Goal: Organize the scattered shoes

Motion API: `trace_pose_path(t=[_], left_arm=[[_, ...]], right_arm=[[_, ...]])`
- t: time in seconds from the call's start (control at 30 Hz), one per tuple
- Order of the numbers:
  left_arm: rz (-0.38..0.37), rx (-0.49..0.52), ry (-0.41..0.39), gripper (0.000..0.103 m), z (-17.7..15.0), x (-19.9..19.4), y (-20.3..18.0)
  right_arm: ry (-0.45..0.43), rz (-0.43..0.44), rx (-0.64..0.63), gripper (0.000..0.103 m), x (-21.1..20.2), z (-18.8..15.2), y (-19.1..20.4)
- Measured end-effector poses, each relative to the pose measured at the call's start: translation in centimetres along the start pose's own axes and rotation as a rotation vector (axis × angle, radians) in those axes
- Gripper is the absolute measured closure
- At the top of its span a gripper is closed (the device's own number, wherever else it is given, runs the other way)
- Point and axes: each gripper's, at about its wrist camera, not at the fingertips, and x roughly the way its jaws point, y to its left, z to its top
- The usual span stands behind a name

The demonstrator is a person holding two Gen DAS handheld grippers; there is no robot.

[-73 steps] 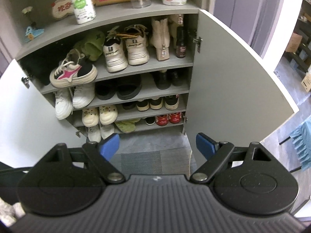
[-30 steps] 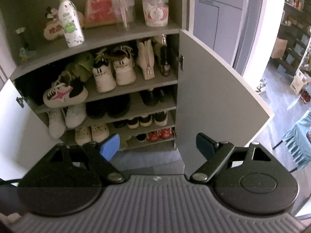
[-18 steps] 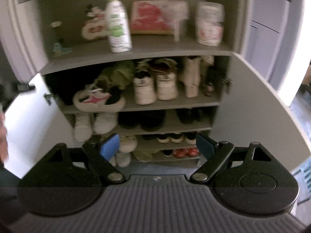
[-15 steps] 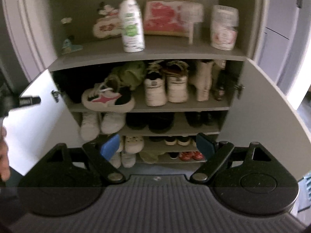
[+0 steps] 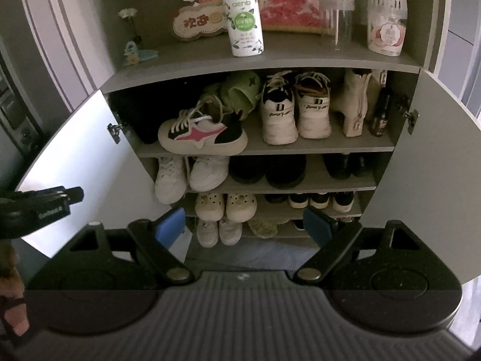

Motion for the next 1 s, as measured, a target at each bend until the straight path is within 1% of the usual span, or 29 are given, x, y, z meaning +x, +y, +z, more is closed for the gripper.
trace_pose_path(t=[0.03,0.07,0.1,0.13,0.17,0.23,0.4,0.43,0.47,0.6,0.67,0.73,0.87,0.93,1.0], left_arm=[[0.002,0.003,0.000,0.036,-0.4,-0.2,-0.1],[0.006,0.005,-0.002,0.027,-0.6,-0.4,-0.3],[0.012,0.006,-0.005,0.022,-0.6,-0.5,-0.5],[0.016,0.005,-0.007,0.013,-0.8,-0.8,-0.8],[0.016,0.002,-0.008,0.008,-0.9,-1.0,-1.0],[0.004,0.012,-0.008,0.007,-1.0,-1.2,-1.5],[-0.054,0.052,0.020,0.003,-1.1,-1.4,-3.7],[-0.059,0.060,0.024,0.003,-0.9,-1.3,-4.2],[-0.063,0.063,0.024,0.003,-0.5,-1.2,-4.8],[-0.060,0.055,0.016,0.001,1.0,-1.0,-7.4],[-0.053,0.049,0.016,0.001,1.2,-1.0,-8.5],[-0.032,0.042,0.015,0.001,1.5,-1.0,-10.4],[0.007,0.032,0.043,0.001,2.2,-0.4,-13.8],[0.023,0.022,0.056,0.001,2.3,-0.3,-15.1],[0.034,0.015,0.071,0.001,2.5,0.1,-16.1]], right_arm=[[-0.011,-0.005,0.000,0.015,-0.3,-0.1,-0.2],[-0.026,-0.008,0.004,0.015,-0.8,-0.2,-0.5],[-0.044,-0.009,0.011,0.015,-1.3,-0.3,-1.0],[-0.062,-0.011,0.023,0.015,-1.9,-0.4,-1.5],[-0.081,-0.024,0.034,0.015,-2.6,-0.4,-2.4],[-0.118,-0.050,0.055,0.015,-4.2,-0.4,-4.2],[-0.169,-0.150,0.068,0.015,-8.1,0.9,-11.3],[-0.179,-0.171,0.070,0.013,-8.9,1.2,-12.7],[-0.189,-0.191,0.072,0.000,-9.7,1.4,-14.1],[-0.116,-0.125,0.107,0.000,-8.6,1.2,-17.7],[-0.078,-0.090,0.124,0.000,-8.0,1.1,-19.5],[-0.040,-0.054,0.141,0.000,-7.4,1.0,-21.3],[0.036,0.016,0.175,0.001,-6.2,0.8,-24.8],[0.074,0.051,0.192,0.004,-5.6,0.7,-26.6],[0.112,0.086,0.209,0.011,-5.0,0.5,-28.4]])
